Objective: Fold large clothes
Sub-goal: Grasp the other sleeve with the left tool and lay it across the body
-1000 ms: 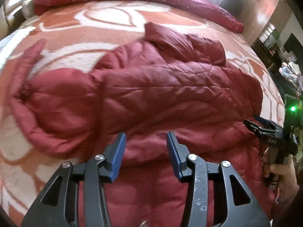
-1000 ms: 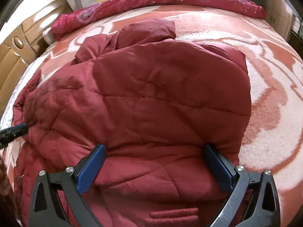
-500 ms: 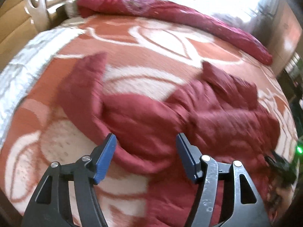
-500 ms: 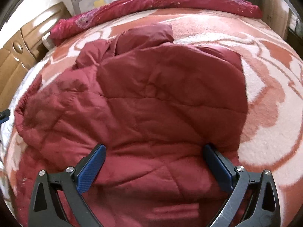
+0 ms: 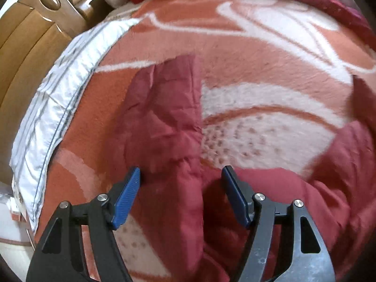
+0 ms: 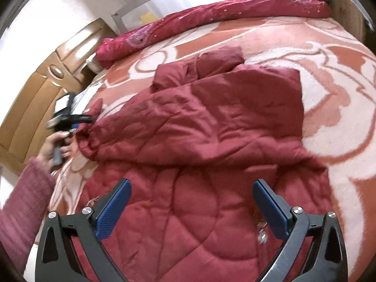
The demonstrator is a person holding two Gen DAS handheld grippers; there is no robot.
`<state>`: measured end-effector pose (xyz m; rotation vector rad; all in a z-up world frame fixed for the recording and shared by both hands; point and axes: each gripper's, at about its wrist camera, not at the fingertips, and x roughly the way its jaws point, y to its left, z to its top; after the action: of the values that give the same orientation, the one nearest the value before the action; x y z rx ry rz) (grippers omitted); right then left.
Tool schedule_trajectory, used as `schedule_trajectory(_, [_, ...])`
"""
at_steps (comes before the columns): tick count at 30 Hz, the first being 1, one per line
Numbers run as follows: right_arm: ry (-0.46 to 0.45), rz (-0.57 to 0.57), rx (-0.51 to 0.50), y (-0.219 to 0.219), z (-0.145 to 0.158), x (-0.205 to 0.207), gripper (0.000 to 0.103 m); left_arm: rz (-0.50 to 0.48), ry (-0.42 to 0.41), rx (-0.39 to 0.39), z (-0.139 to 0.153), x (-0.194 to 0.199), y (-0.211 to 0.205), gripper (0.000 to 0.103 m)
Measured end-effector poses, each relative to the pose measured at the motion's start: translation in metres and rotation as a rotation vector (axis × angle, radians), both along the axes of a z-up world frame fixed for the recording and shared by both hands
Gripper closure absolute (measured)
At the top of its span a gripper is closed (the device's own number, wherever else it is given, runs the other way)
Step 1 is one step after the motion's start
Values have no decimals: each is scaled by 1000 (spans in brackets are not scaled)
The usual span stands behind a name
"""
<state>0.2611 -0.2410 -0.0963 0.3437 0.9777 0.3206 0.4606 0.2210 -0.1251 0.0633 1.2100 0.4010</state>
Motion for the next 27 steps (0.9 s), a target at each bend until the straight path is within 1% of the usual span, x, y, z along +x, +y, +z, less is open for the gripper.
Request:
schedule_trajectory(1, [2,10,10,1,0,-3,0,20,8,-1,-4,2,4,42])
schedule_trajectory(2, [4,20,17,3,0,-6,0,34,14,-2,-8,3,8,61])
schedule_trajectory(3, [5,24,20,6,-1,-10,0,45,18,-7,-10,4,11,69])
schedule_trajectory(4, [3,32,23,8,0,-13,0,50,9,-24,-11,3,14,71])
schedule_trajectory(6, [-8,42,24,11,4,-21,0,48,-22,-37,-8,-3,18,86])
schedule_trajectory(8, [-18,46,24,11,6,-24,0,49,-55,-63,-1,-8,20,91])
schedule_trajectory(9, [-24,47,22,12,7,-25,0,54,-75,-88,3,-11,22,92])
schedule_trajectory(12, [-38,50,23,14,8,-26,0,67,-145,-202,17,-25,27,94])
schedule_trajectory(13, [-40,54,28,15,8,-26,0,62,-169,-253,22,-31,26,94])
schedule_trajectory(15, [-41,61,39,17,7,-25,0,55,-204,-331,28,-42,23,94])
schedule_trajectory(17, [-43,67,44,20,7,-25,1,51,-227,-381,35,-50,17,95])
schedule_trajectory(20, [-46,74,42,23,7,-27,1,30,-286,-462,51,-65,3,95])
schedule_trajectory(22, [-44,72,44,23,7,-28,1,7,-329,-511,64,-75,-9,95])
schedule_trajectory(24, [-36,65,50,22,5,-28,1,-9,-359,-557,74,-83,-20,95])
schedule_trajectory(25, [-33,61,57,21,5,-28,1,-24,-379,-594,81,-89,-29,95])
schedule_trajectory(27, [-30,45,65,17,3,-29,1,-58,-403,-635,92,-96,-45,95])
